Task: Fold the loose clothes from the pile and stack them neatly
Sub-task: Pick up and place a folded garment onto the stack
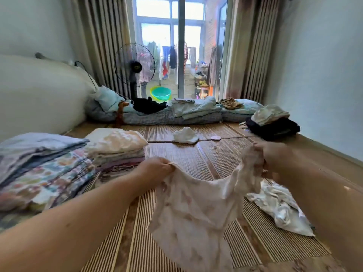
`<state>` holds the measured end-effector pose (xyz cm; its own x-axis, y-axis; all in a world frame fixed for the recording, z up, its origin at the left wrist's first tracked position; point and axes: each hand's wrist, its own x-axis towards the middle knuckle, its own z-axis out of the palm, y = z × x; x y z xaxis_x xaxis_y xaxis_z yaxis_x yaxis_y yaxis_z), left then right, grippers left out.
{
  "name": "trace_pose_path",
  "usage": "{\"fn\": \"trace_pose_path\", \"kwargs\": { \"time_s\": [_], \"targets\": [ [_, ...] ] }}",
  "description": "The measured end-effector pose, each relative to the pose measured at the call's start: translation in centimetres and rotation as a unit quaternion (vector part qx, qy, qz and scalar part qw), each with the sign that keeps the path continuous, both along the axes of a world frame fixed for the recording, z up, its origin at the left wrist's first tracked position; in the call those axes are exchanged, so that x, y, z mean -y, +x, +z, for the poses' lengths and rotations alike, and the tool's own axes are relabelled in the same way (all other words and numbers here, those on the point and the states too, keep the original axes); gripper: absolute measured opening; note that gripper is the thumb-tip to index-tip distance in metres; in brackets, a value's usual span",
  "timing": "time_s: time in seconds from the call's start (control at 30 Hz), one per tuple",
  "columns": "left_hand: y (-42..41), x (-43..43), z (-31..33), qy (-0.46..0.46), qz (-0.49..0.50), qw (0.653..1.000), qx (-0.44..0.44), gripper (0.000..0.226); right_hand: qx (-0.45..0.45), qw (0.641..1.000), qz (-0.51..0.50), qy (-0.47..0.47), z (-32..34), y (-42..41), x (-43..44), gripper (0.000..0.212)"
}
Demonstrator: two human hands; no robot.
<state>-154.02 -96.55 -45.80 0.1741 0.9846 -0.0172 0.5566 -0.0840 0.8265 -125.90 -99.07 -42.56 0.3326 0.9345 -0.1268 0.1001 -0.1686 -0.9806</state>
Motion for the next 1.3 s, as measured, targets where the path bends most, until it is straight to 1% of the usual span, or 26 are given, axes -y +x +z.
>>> {"fn": "trace_pose_path", "kwargs": {
  "time_s": [0.03, 0.1, 0.13, 0.17, 0.23, 0.3, 0.33, 0.37, 0.4, 0.43, 0.47, 0.5, 0.53, 0.57, 0.6, 0.63, 0.7, 0.77, 0.87, 0.9, 0.93, 1.07, 1.1, 1.17, 1.23, 1.3],
  "targets": [
    [-0.1, 0.2, 0.3, 0.005, 0.003, 1.000, -0.016, 0.024, 0.010, 1.000, 0.009, -0.017, -2.4, -1.1, 0.4, 0.031],
    [0.3, 1.0, 0.7, -0.015, 0.017, 0.998, -0.062, 0.031, 0.058, 0.997, 0.039, -0.035, -6.2, -3.5, 1.1, 0.018],
    [0.8, 1.1, 0.9, -0.027, 0.008, 0.994, -0.108, 0.032, 0.099, 0.993, 0.054, -0.025, -7.4, -4.8, 1.5, 0.021],
    [1.3, 1.1, 0.7, -0.022, -0.003, 0.990, -0.138, 0.030, 0.137, 0.988, 0.069, 0.005, -8.2, -6.2, 1.9, 0.027],
    [2.1, 0.6, 0.3, -0.072, 0.057, 0.996, 0.008, 0.025, 0.175, 0.975, 0.117, 0.073, -8.2, -9.4, 3.4, 0.033],
    [2.7, 0.8, 0.5, -0.104, 0.076, 0.988, 0.089, 0.028, 0.156, 0.965, 0.188, 0.095, -7.9, -12.3, 4.7, 0.047],
    [2.9, 0.7, 0.4, -0.110, 0.078, 0.983, 0.128, 0.030, 0.159, 0.962, 0.197, 0.098, -8.2, -13.4, 4.8, 0.051],
    [3.0, 0.9, 0.2, -0.120, 0.068, 0.979, 0.153, 0.030, 0.181, 0.962, 0.179, 0.102, -8.3, -14.1, 4.6, 0.046],
    [2.9, 1.3, 0.2, -0.137, 0.046, 0.972, 0.185, 0.027, 0.216, 0.960, 0.143, 0.108, -8.5, -14.4, 4.1, 0.037],
    [2.7, 1.9, 0.5, -0.157, 0.029, 0.963, 0.216, 0.021, 0.246, 0.956, 0.110, 0.112, -8.4, -14.4, 3.7, 0.033],
    [2.5, 2.1, 0.4, -0.161, 0.010, 0.961, 0.224, 0.015, 0.256, 0.955, 0.095, 0.112, -8.5, -14.2, 3.2, 0.037],
    [2.3, 2.3, 0.4, -0.154, -0.011, 0.967, 0.200, 0.014, 0.247, 0.958, 0.102, 0.108, -8.4, -14.0, 2.8, 0.039],
    [2.0, 2.3, 0.2, -0.135, -0.033, 0.981, 0.137, 0.021, 0.224, 0.961, 0.123, 0.105, -8.3, -13.8, 2.4, 0.037],
    [1.9, 2.2, 0.0, -0.102, -0.048, 0.992, 0.048, 0.029, 0.197, 0.964, 0.145, 0.103, -8.1, -13.7, 2.2, 0.034],
    [1.8, 2.0, -0.1, -0.058, -0.055, 0.996, -0.024, 0.034, 0.173, 0.966, 0.161, 0.107, -7.9, -13.6, 2.0, 0.033],
    [1.7, 2.0, -0.1, -0.013, -0.053, 0.996, -0.069, 0.033, 0.163, 0.965, 0.169, 0.116, -7.8, -13.6, 1.9, 0.035],
    [1.2, 1.8, 0.0, 0.049, -0.037, 0.994, -0.090, 0.022, 0.206, 0.955, 0.168, 0.131, -7.5, -13.3, 1.9, 0.039],
    [0.6, 1.7, 0.0, 0.088, -0.018, 0.990, -0.113, 0.022, 0.283, 0.936, 0.155, 0.138, -7.3, -13.1, 1.8, 0.037],
    [-0.3, 1.8, 0.3, 0.133, 0.005, 0.975, -0.176, 0.029, 0.439, 0.881, 0.136, 0.116, -6.8, -12.1, 1.8, 0.027],
    [-0.8, 1.8, 0.7, 0.143, 0.017, 0.972, -0.186, 0.031, 0.472, 0.865, 0.135, 0.107, -6.5, -11.9, 1.8, 0.024],
    [-1.4, 1.7, 1.2, 0.150, 0.027, 0.970, -0.191, 0.031, 0.482, 0.860, 0.136, 0.100, -6.1, -11.6, 2.0, 0.022],
    [-4.5, 1.2, 4.4, 0.144, 0.087, 0.966, -0.195, 0.026, 0.488, 0.860, 0.131, 0.071, -4.1, -9.7, 2.1, 0.013],
    [-5.5, 1.1, 5.3, 0.147, 0.109, 0.963, -0.198, 0.025, 0.487, 0.861, 0.133, 0.065, -3.3, -9.3, 1.9, 0.011],
    [-6.9, 1.0, 7.0, 0.150, 0.143, 0.957, -0.202, 0.023, 0.440, 0.885, 0.139, 0.066, -1.4, -8.6, 1.5, 0.009],
    [-7.5, 1.1, 8.5, 0.160, 0.153, 0.951, -0.216, 0.022, 0.341, 0.923, 0.149, 0.094, 1.1, -8.2, 1.2, 0.010],
    [-7.8, 1.1, 10.0, 0.179, 0.156, 0.947, -0.219, 0.020, 0.250, 0.945, 0.157, 0.142, 3.6, -8.2, 0.8, 0.011]
  ]
}}
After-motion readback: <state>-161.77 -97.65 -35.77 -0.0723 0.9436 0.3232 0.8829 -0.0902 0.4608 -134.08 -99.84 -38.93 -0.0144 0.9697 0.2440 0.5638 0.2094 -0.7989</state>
